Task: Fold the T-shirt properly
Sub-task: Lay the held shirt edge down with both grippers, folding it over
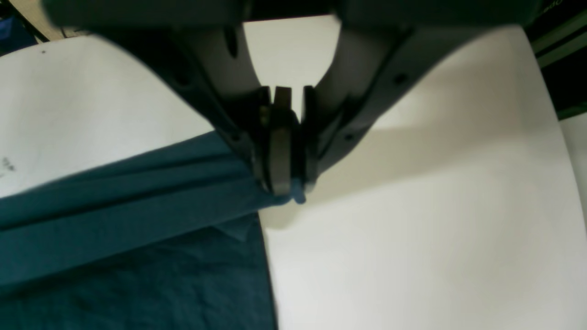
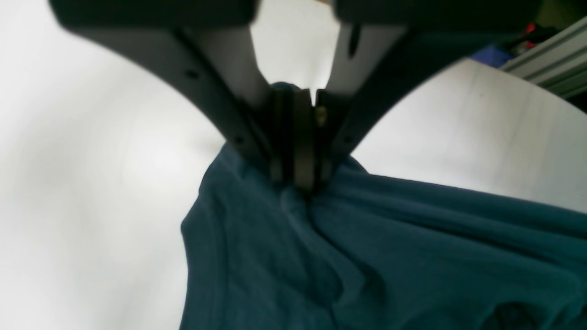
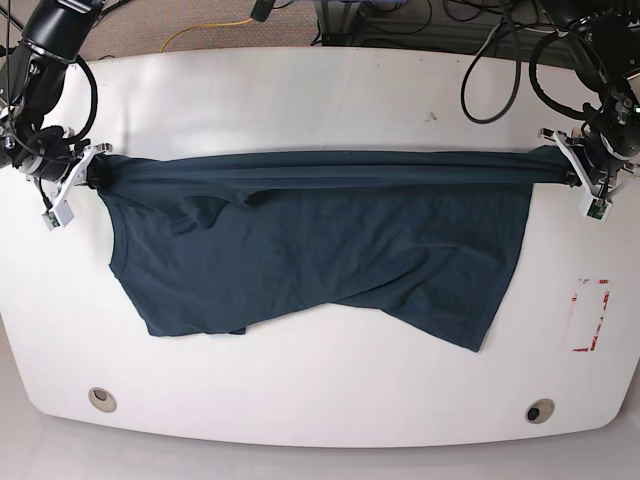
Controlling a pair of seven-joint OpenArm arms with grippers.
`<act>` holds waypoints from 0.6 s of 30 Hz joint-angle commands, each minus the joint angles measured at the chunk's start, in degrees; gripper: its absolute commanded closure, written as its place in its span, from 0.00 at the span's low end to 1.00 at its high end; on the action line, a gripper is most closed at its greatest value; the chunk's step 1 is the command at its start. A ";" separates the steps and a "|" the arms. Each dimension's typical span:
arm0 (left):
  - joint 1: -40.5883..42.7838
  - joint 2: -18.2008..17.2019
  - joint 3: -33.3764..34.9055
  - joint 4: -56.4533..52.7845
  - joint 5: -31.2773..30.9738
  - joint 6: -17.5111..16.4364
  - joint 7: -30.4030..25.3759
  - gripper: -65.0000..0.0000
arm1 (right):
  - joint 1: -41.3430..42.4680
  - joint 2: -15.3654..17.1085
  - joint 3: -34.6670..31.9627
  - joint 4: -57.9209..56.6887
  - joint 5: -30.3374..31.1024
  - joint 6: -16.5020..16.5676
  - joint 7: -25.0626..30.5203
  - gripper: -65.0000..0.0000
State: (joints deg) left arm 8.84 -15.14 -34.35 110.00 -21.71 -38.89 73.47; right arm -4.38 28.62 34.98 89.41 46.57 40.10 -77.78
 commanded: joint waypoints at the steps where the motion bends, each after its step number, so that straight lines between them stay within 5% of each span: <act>1: -0.53 -1.52 -0.60 0.73 2.33 0.26 -0.29 1.00 | -0.06 1.22 0.75 0.84 -2.13 -0.10 0.46 1.00; 18: -15.21 -6.27 13.64 -16.06 2.33 0.26 -1.25 1.00 | 0.03 0.17 0.40 -1.19 -9.07 -0.10 2.31 0.99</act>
State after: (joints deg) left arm -4.78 -19.51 -20.93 95.15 -21.32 -38.87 72.62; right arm -4.97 27.46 34.79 87.64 39.55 40.12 -77.30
